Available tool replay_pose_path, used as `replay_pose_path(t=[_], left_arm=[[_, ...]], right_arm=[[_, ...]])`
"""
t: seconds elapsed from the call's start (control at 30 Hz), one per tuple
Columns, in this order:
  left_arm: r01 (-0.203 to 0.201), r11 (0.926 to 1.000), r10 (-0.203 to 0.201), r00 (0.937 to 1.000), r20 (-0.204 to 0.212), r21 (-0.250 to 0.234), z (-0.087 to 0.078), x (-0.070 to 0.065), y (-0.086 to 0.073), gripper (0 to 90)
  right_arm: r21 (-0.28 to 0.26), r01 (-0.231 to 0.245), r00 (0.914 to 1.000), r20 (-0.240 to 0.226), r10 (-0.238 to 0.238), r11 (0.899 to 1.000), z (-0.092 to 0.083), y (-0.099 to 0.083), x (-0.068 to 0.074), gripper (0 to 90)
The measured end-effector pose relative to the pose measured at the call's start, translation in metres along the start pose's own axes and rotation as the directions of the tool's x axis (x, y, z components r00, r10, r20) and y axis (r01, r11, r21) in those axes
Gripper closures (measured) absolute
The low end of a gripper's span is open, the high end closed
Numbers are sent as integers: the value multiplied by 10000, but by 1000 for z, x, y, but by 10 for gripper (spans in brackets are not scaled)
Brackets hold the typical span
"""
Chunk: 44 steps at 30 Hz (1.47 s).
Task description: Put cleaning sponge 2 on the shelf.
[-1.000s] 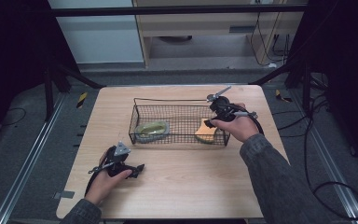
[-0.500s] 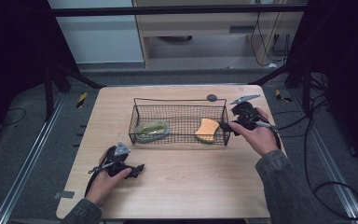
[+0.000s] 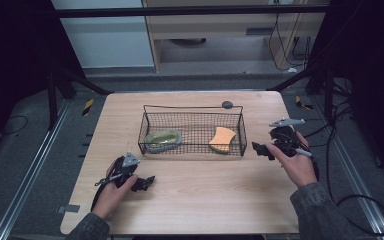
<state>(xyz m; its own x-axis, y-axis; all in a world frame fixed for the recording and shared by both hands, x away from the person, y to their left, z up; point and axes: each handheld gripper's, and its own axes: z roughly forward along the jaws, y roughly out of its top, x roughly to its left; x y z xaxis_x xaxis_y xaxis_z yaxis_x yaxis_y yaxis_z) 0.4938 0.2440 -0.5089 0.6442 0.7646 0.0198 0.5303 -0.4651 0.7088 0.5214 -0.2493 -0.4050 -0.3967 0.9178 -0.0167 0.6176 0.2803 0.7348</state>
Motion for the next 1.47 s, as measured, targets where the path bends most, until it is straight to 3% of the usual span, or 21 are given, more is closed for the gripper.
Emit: replay_pose_path(t=[0.3,0.33,0.47,0.6,0.67,0.8,0.87,0.9,1.1,1.27,1.47], left_arm=[[-3,10000,3,10000,-2,1,0,0,0,0],[-4,10000,4,10000,2,1,0,0,0,0],[-3,10000,3,10000,4,-3,0,0,0,0],[-6,10000,6,10000,-4,-4,0,0,0,0],[4,10000,-4,10000,-12,-2,0,1,0,0],[17,10000,-17,10000,-24,4,0,1,0,0],[29,10000,-29,10000,-68,1,0,2,0,0],[29,10000,-29,10000,-68,1,0,2,0,0],[166,9999,-166,9996,-212,5,0,5,0,0],[358,9994,-358,9987,-350,-13,1,8,1,0],[440,9990,-441,9979,-478,-26,1,10,1,0]], right_arm=[[394,-541,9985,104,538,9978,17,-23,-8,85],[580,-933,9956,66,930,9940,22,-28,-12,91],[768,-1215,9926,125,1209,9896,30,-38,-18,98],[1112,-1716,9852,160,1709,9789,44,-51,-25,106],[1395,-1850,9825,463,1802,9728,55,-56,-28,107],[1278,-1914,9800,804,1822,9732,61,-57,-31,116],[1122,-2257,9716,984,2152,9677,68,-59,-35,107],[1122,-2257,9716,984,2152,9677,68,-59,-35,107],[787,-1817,9733,1564,1679,9802,78,-62,-36,86],[-73,-1768,9713,1602,1757,9842,80,-71,-32,56],[3,-1821,9676,1779,1791,9833,81,-72,-33,19]])
